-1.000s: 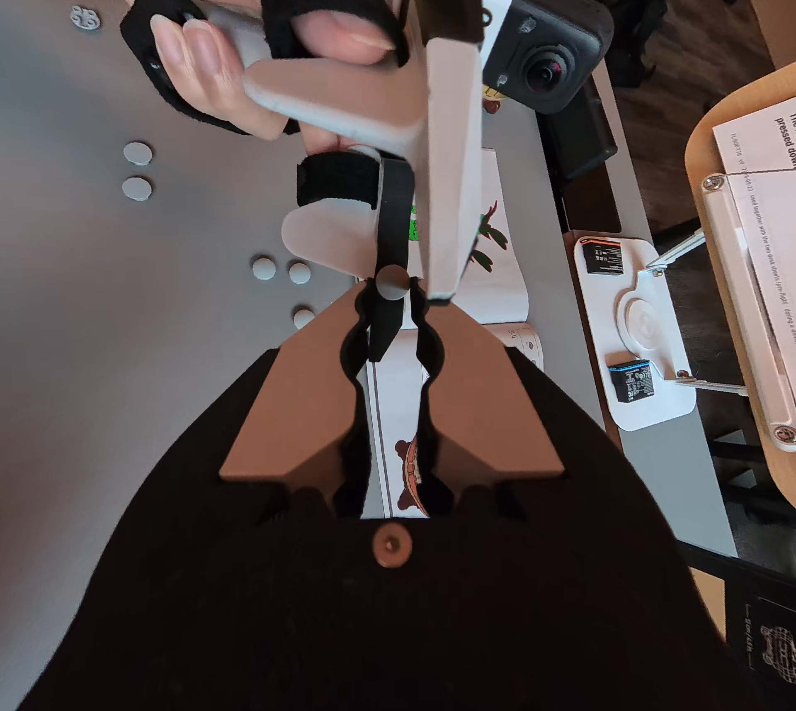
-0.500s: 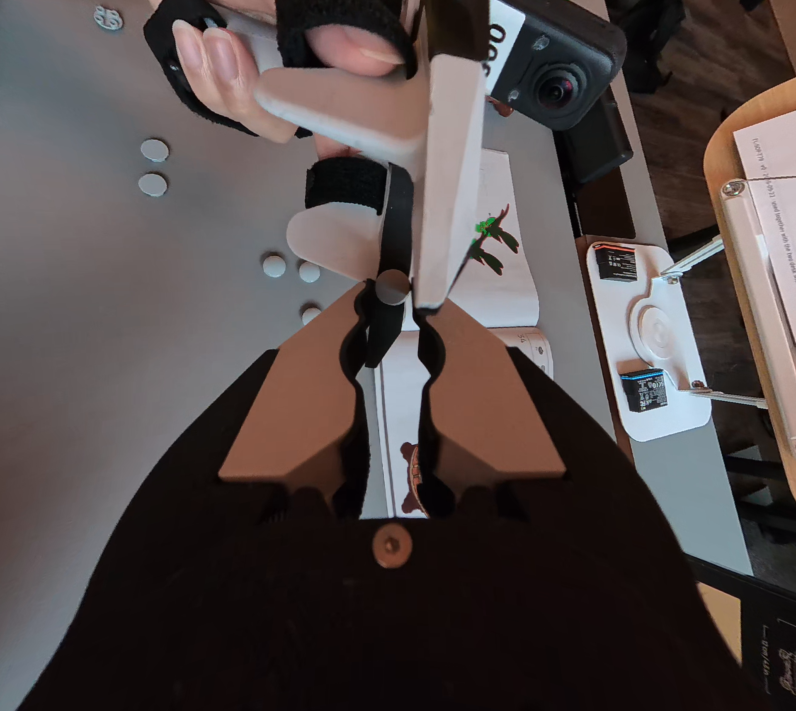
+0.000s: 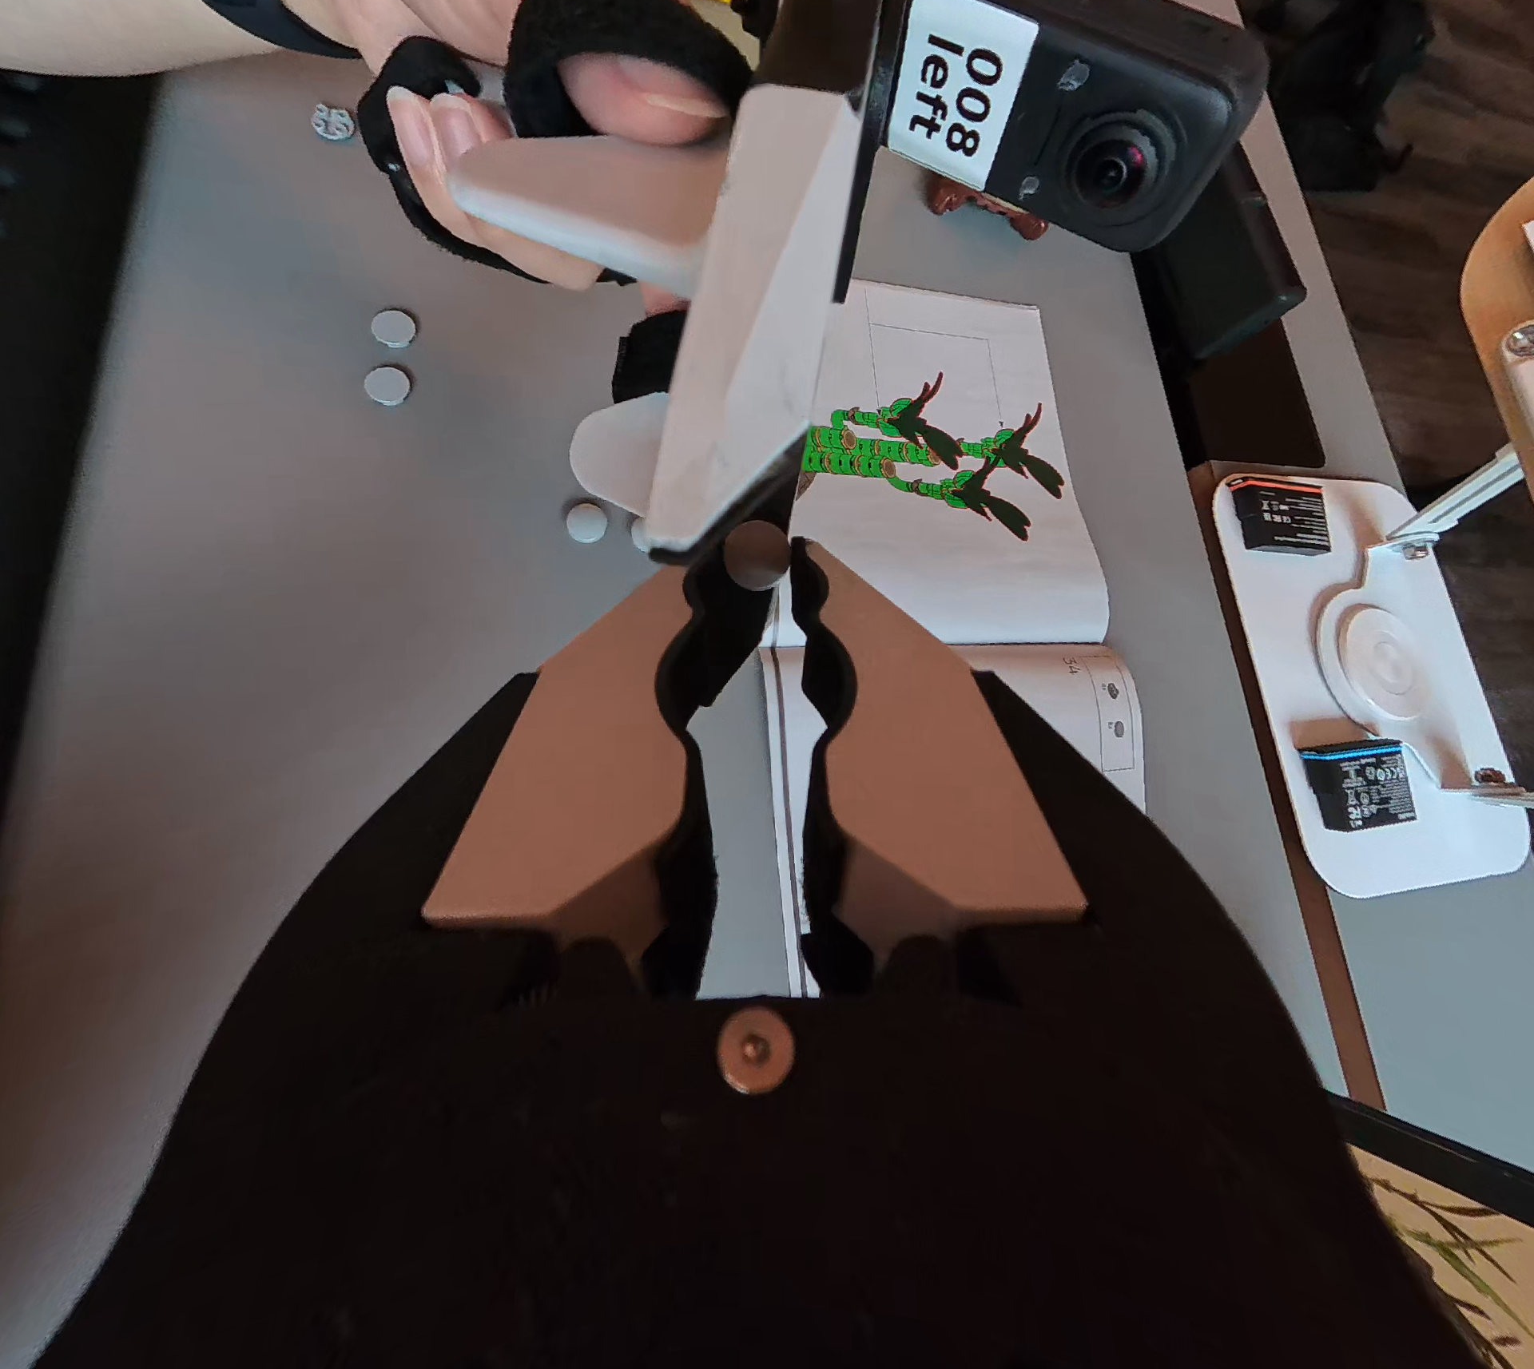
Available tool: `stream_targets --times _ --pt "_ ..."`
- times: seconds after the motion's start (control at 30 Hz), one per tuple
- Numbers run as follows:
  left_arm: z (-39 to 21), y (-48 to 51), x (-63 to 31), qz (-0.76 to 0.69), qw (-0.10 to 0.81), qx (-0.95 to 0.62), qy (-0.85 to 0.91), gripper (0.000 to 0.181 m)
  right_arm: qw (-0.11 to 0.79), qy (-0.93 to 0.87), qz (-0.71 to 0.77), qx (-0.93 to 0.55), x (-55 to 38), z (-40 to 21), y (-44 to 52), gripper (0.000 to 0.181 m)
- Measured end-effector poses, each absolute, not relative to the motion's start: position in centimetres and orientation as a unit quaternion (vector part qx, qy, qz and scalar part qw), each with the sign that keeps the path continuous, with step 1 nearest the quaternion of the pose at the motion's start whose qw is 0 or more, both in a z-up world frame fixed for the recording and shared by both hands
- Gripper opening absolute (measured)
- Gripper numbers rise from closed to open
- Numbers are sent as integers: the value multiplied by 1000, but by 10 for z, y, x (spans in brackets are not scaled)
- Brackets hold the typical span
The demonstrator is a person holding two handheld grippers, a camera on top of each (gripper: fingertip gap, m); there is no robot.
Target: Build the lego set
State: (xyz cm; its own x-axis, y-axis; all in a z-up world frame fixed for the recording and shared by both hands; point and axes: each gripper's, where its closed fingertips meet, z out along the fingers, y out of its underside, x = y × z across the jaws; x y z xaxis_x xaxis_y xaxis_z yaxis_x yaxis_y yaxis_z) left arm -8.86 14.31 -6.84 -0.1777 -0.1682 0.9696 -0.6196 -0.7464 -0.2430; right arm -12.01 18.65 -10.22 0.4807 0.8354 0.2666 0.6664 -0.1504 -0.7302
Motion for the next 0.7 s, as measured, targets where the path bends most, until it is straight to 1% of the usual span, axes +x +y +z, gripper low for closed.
stream_targets --times 0.23,0.57,0.7 --pt "-70 140 -89 685 146 626 -343 85 421 -507 95 -746 -120 -103 186 15" --pt "-69 141 -91 688 155 624 -337 84 423 -509 94 -744 -122 -102 186 15" --pt "-70 139 -91 684 159 625 -340 87 417 -509 100 -746 -123 -104 185 15"
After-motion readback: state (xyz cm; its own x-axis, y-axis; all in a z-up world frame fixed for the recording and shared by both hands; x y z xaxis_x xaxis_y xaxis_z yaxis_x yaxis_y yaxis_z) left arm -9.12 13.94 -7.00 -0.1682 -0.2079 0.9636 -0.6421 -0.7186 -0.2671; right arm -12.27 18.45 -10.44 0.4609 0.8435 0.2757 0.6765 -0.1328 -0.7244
